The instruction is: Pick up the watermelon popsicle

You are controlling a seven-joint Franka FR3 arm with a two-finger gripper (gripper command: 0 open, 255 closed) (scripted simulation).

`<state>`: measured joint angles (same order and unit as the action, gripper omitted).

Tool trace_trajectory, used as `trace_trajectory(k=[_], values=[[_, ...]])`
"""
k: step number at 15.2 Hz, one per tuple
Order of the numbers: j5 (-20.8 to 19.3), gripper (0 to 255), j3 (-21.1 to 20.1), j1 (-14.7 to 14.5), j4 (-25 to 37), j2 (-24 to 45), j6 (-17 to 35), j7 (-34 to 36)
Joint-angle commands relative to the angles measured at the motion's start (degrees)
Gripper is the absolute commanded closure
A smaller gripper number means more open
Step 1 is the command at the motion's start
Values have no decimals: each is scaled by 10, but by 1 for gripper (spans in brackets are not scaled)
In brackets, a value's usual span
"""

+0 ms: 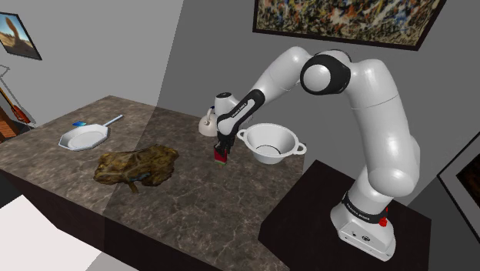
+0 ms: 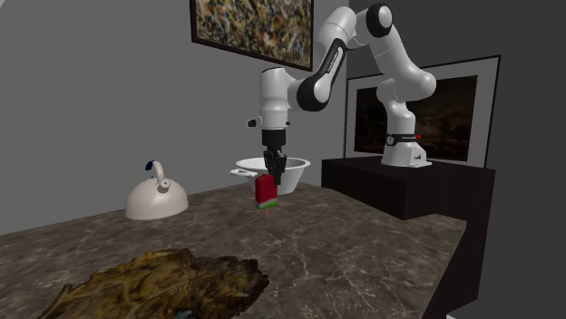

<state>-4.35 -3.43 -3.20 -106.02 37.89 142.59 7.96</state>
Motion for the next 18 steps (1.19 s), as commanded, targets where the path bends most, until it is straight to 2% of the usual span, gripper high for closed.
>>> trace_trajectory(k=[1, 7, 18], values=[[0, 255, 0, 0, 0, 1, 0, 0], [0, 255, 0, 0, 0, 1, 0, 0], [6, 255, -5, 3, -9, -64, -56, -4]])
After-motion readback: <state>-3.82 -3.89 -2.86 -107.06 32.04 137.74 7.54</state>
